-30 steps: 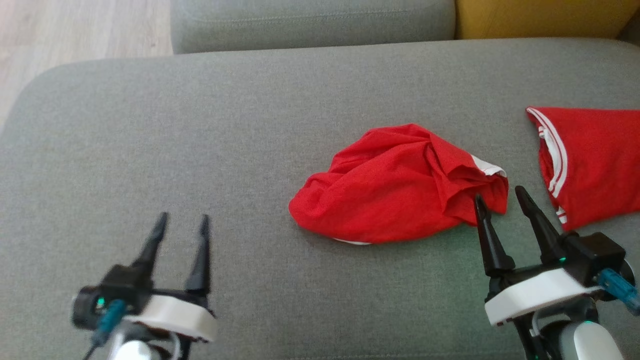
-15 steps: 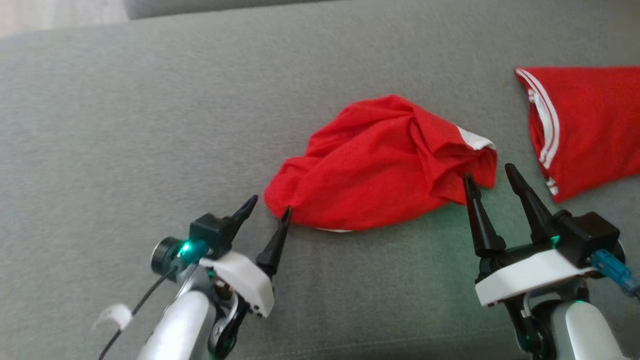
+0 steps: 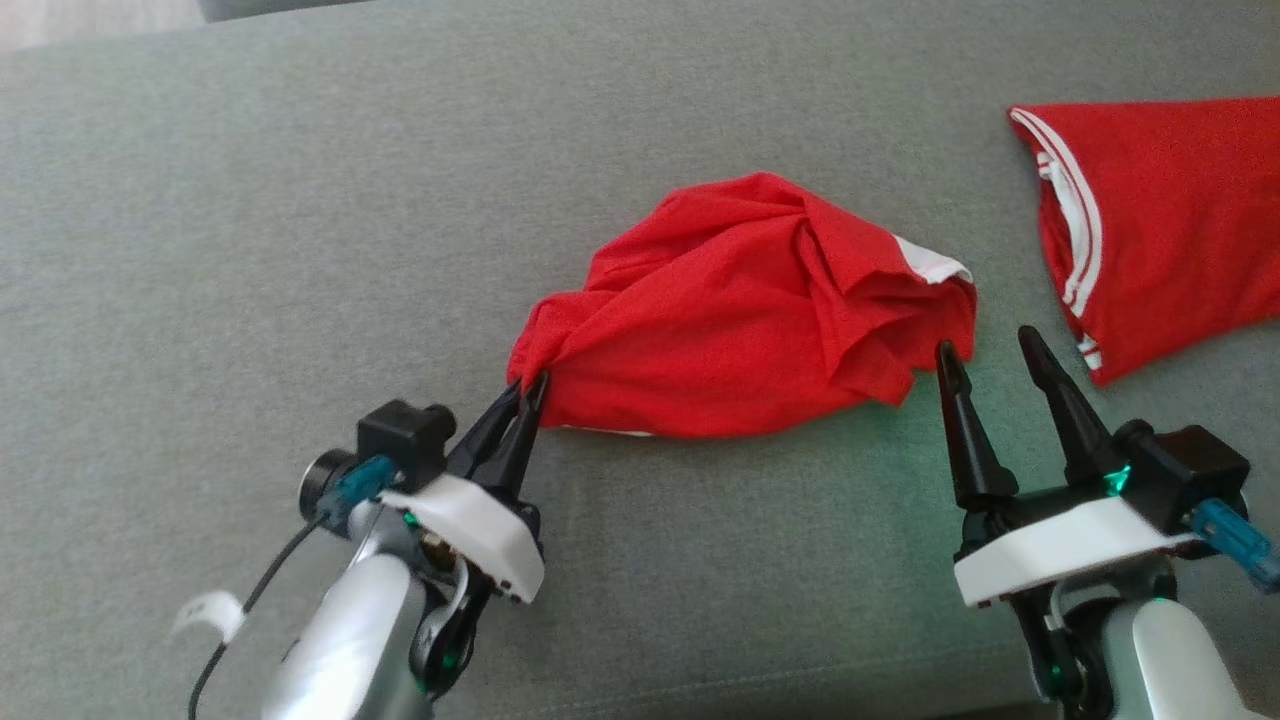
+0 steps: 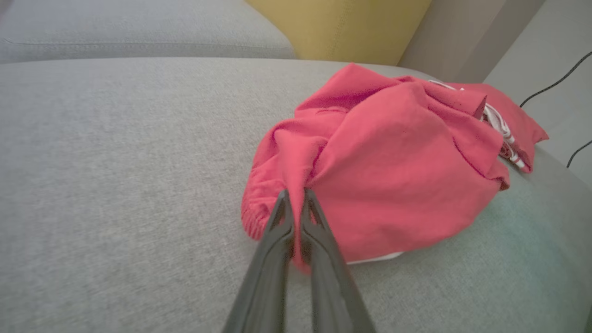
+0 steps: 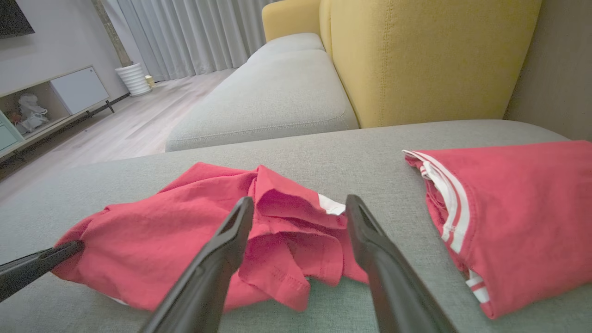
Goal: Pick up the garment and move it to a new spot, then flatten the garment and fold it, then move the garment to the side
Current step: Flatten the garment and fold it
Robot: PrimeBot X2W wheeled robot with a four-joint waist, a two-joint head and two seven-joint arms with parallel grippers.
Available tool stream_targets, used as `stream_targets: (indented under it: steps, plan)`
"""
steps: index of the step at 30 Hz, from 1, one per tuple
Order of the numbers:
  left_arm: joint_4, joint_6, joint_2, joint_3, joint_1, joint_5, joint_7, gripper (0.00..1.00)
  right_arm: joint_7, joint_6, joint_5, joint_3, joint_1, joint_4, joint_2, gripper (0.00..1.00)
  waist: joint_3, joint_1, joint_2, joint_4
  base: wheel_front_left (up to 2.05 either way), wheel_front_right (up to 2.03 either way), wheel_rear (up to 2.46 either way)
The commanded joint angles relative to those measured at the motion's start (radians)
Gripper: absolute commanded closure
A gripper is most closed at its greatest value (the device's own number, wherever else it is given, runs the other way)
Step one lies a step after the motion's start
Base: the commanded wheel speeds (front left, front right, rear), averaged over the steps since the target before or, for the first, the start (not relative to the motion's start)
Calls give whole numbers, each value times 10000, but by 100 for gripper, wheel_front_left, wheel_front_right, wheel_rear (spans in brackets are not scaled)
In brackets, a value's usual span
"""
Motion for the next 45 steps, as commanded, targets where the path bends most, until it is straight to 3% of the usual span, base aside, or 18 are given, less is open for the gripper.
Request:
stream_targets:
  steps: [1,15,22,29,39,45]
  plan:
    - [-494,85,197,374,97,-79,-119,100,-49,67,84,192,-224,-284,-10,0,-89,0,0,117,0,0,0]
    - [-4712,1119,768,499,3365,-672,1195,100,96,67,341,-125,74,-262,-6,0,-419,0,0,1184,0,0,0]
    - [-5632,1185,753,593,3253,-976,1575,100,208,67,457,-129,27,-337,-6,0,-402,0,0,1064,0,0,0]
    - [-4447,970,709,1058,1702,-1291,1602,100,300,67,529,-54,-129,-413,-5,0,-230,0,0,555,0,0,0]
    - [-853,840,188,1406,-1044,-1588,1167,100,228,67,763,101,-277,-300,-5,0,173,0,0,-331,0,0,0]
    - [764,918,128,1183,-2140,-1106,516,100,131,67,790,131,-380,-188,-5,0,294,0,0,-483,0,0,0]
